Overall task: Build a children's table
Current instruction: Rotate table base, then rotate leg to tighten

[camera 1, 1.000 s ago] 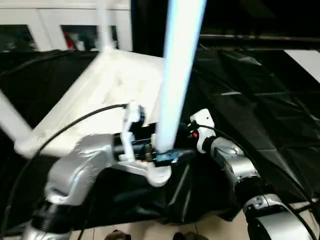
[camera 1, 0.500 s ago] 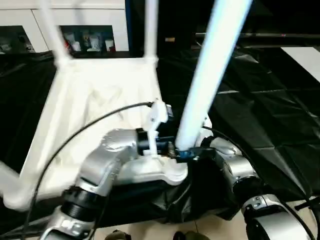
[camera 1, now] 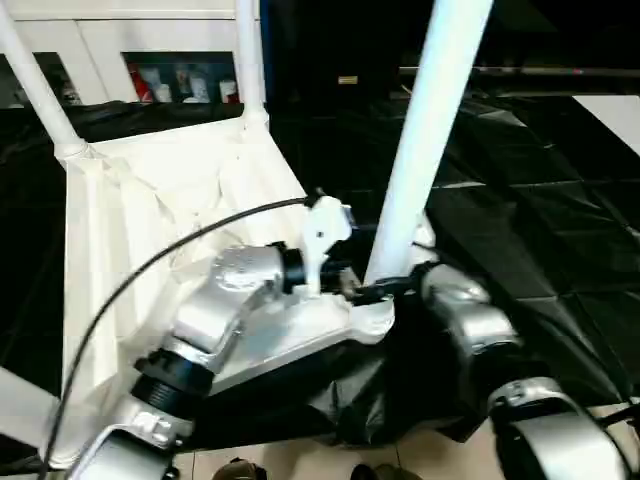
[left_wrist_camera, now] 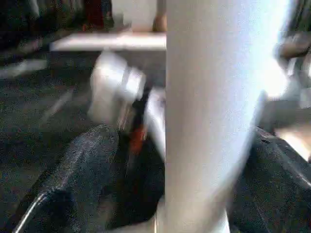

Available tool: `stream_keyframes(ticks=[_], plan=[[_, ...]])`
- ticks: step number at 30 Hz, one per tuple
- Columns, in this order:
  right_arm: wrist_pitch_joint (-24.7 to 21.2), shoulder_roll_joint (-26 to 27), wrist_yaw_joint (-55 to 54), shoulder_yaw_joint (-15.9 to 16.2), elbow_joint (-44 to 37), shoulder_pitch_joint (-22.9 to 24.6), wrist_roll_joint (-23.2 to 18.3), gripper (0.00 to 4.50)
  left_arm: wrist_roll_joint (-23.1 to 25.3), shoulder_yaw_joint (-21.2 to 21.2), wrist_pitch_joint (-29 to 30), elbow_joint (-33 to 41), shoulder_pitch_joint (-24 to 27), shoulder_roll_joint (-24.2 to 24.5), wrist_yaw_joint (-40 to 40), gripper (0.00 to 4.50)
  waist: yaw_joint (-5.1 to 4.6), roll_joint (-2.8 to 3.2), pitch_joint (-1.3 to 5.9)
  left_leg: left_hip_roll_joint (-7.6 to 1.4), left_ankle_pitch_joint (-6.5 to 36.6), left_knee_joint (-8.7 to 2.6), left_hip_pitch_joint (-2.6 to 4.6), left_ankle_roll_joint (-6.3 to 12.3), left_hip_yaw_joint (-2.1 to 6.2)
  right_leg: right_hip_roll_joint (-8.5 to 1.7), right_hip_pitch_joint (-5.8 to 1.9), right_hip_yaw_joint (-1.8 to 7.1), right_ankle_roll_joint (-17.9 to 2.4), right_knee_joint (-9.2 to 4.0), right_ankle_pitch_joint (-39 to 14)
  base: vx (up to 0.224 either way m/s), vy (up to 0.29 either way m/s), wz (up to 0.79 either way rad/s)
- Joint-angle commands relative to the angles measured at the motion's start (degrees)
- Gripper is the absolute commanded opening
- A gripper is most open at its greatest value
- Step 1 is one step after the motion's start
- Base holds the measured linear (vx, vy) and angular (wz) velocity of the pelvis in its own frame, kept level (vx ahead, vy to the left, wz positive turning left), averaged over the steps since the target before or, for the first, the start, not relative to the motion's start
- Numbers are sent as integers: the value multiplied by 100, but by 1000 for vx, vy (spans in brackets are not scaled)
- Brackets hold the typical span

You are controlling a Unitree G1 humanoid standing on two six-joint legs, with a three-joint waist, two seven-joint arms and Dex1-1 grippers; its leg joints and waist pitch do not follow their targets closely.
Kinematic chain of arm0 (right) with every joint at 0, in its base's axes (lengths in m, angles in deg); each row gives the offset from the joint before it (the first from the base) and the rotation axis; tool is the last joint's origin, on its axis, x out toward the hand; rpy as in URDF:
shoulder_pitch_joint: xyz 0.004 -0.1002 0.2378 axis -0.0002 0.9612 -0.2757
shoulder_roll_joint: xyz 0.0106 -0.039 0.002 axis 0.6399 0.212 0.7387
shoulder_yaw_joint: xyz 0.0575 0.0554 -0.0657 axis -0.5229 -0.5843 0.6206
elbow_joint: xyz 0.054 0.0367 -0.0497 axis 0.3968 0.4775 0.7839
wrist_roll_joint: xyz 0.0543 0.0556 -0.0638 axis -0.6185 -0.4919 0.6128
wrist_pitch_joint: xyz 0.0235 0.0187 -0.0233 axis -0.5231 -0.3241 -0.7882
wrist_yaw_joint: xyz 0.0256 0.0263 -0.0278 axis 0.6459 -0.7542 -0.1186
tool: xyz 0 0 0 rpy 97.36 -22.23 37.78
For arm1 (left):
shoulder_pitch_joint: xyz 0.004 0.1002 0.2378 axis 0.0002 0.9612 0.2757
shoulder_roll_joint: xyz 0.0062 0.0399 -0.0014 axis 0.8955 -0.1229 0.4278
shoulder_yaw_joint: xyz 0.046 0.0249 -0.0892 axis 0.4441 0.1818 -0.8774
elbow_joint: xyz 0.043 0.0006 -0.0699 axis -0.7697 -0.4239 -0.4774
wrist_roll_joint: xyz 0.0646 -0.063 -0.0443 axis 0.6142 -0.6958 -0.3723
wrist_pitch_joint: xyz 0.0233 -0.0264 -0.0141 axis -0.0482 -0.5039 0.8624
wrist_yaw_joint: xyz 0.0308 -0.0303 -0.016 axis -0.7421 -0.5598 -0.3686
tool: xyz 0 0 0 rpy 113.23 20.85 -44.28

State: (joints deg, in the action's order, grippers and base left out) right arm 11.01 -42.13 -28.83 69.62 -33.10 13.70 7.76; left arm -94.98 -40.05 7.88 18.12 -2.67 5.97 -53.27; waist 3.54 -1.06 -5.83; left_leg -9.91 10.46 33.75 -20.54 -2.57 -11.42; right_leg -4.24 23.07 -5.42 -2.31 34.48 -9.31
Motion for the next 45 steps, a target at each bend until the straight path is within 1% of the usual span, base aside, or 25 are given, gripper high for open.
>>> stream_keyframes(ticks=[1, 4, 5, 8, 10, 12, 13, 14, 16, 17, 18, 20, 21, 22, 23, 25, 26, 28, 29, 30, 33, 34, 36, 37, 45], plan=[[18, -144, 164, -66, -191, 80, -96, 316, 50, -64, 124, 60, 118, 191, -251, 432, 60, 54, 459, -350, 1141, -378, 54, 203, 186, -506, -319, 378, -1134, -410, -1605, 0, 0, 0], [-57, -421, 431, -15, -411, 269, -77, 316, -229, 25, 604, 590, 382, 495, -607, 432, 63, 62, 477, -356, 1055, -374, 53, 226, 178, -501, -314, 381, -1219, -385, -1470, 0, 0, 0], [-117, -513, 539, -11, -551, 357, -95, 316, -251, 48, 775, 741, 454, 542, -553, 432, 85, 74, 480, -387, 1027, -375, 47, 221, 178, -503, -321, 386, -1321, -357, -1259, 0, 0, 0], [-303, -701, 803, 6, -1012, 612, -149, 316, -107, 159, 1097, 989, 602, 646, -314, 432, 135, 80, 487, -371, 1043, -365, 52, 281, 168, -480, -327, 383, -1365, -357, -1200, 0, 0, 0], [-449, -828, 981, 46, -1385, 817, -178, 316, 86, 262, 1298, 1145, 694, 716, -124, 417, 162, 67, 480, -370, 1087, -373, 52, 274, 172, -486, -332, 380, -1289, -378, -1367, 0, 0, 0], [-674, -1017, 1247, 150, -1933, 1128, -251, 316, 311, 315, 1573, 1374, 818, 691, 222, 395, 186, 68, 480, -363, 1210, -372, 64, 217, 182, -492, -333, 378, -1089, -428, -1798, 0, 0, 0], [-808, -1108, 1390, 196, -2213, 1285, -319, 316, 396, 358, 1685, 1491, 874, 698, 318, 388, 195, 56, 468, -375, 1217, -388, 57, 219, 190, -478, -354, 378, -1024, -442, -1829, 0, 0, 0], [-950, -1226, 1562, 248, -2546, 1467, -404, 316, 497, 424, 1778, 1608, 936, 726, 379, 382, 210, 55, 466, -386, 1229, -386, 62, 257, 193, -480, -335, 385, -947, -457, -1889, 0, 0, 0], [-1166, -1372, 1767, 290, -2964, 1681, -515, 316, 631, 504, 1902, 1759, 1003, 784, 437, 375, 211, 61, 474, -363, 1222, -380, 52, 277, 195, -473, -322, 371, -951, -458, -1963, 0, 0, 0], [-1317, -1499, 1931, 314, -3266, 1834, -593, 316, 738, 563, 1940, 1839, 1041, 829, 487, 353, 217, 59, 472, -368, 1220, -386, 37, 303, 207, -480, -330, 372, -909, -472, -2000, 0, 0, 0], [-1391, -1569, 2018, 325, -3418, 1911, -631, 316, 793, 591, 1946, 1869, 1056, 847, 521, 342, 219, 50, 471, -363, 1234, -385, 33, 311, 207, -467, -341, 369, -859, -485, -2040, 0, 0, 0], [-1832, -1957, 2397, 334, -4178, 2282, -796, 316, 823, 663, 2098, 2066, 1124, 860, 668, 335, 218, 50, 458, -352, 1334, -380, 50, 316, 202, -462, -312, 361, -793, -521, -2285, 0, 0, 0], [-2045, -2172, 2570, 332, -4537, 2456, -879, 316, 776, 661, 2201, 2175, 1161, 820, 723, 314, 227, 47, 450, -350, 1360, -384, 52, 310, 209, -456, -333, 359, -736, -534, -2379, 0, 0, 0], [-2046, -2173, 2570, 332, -4538, 2457, -879, 316, 776, 661, 2201, 2175, 1161, 820, 723, 314, 254, 44, 455, -367, 1374, -374, 65, 321, 212, -478, -315, 369, -674, -545, -2496, 0, 0, 0], [-2180, -2319, 2666, 337, -4754, 2558, -956, 316, 780, 664, 2253, 2226, 1175, 790, 758, 292, 247, 37, 448, -336, 1388, -372, 50, 330, 208, -472, -308, 349, -594, -581, -2727, 0, 0, 0], [-2568, -2664, 3045, 415, -5321, 2791, -1226, 316, 886, 656, 2188, 2073, 1144, 662, 890, 288, 260, 16, 461, -320, 1359, -360, 40, 355, 213, -470, -320, 337, -443, -613, -2895, 0, 0, 0], [-2638, -2710, 3120, 448, -5421, 2829, -1269, 316, 903, 653, 2151, 2012, 1132, 638, 899, 281, 279, 19, 474, -324, 1376, -345, 70, 383, 208, -460, -285, 337, -364, -631, -2985, 0, 0, 0], [-2756, -2763, 3204, 502, -5575, 2878, -1335, 316, 920, 647, 2145, 1941, 1108, 606, 925, 267, 272, 15, 487, -304, 1337, -343, 35, 390, 219, -472, -303, 316, -308, -629, -3063, 0, 0, 0], [-2832, -2791, 3243, 535, -5673, 2912, -1373, 316, 922, 651, 2143, 1907, 1099, 592, 932, 255, 279, 27, 507, -297, 1327, -331, 35, 371, 223, -470, -284, 297, -201, -662, -3186, 0, 0, 0], [-2939, -2806, 3248, 562, -5792, 2952, -1409, 316, 914, 671, 2143, 1889, 1102, 585, 928, 250, 286, 37, 516, -291, 1315, -326, 49, 366, 222, -459, -268, 292, -183, -668, -3168, 0, 0, 0], [-3068, -2805, 3159, 574, -5913, 2988, -1413, 316, 849, 706, 2217, 1887, 1136, 567, 897, 224, 284, 34, 534, -293, 1334, -328, 46, 359, 227, -447, -263, 274, -174, -665, -3133, 0, 0, 0], [-3116, -2814, 3146, 575, -5961, 2997, -1426, 316, 851, 726, 2222, 1876, 1142, 565, 891, 214, 295, 56, 541, -296, 1332, -327, 50, 354, 230, -453, -261, 275, -181, -664, -3112, 0, 0, 0], [-3151, -2823, 3138, 575, -5998, 3006, -1439, 316, 859, 740, 2219, 1868, 1146, 564, 889, 208, 303, 55, 548, -301, 1343, -330, 43, 348, 232, -454, -264, 272, -184, -663, -3059, 0, 0, 0], [-3219, -2851, 3128, 573, -6067, 3025, -1469, 316, 890, 776, 2226, 1826, 1159, 561, 870, 203, 308, 83, 549, -304, 1349, -333, 49, 343, 236, -452, -261, 273, -193, -661, -3034, 0, 0, 0], [-3376, -2944, 3125, 579, -6224, 3081, -1496, 316, 1025, 952, 2179, 1555, 1206, 542, 848, 134, 323, 74, 582, -308, 1207, -325, 26, 389, 227, -456, -283, 283, -265, -624, -2705, 0, 0, 0]])
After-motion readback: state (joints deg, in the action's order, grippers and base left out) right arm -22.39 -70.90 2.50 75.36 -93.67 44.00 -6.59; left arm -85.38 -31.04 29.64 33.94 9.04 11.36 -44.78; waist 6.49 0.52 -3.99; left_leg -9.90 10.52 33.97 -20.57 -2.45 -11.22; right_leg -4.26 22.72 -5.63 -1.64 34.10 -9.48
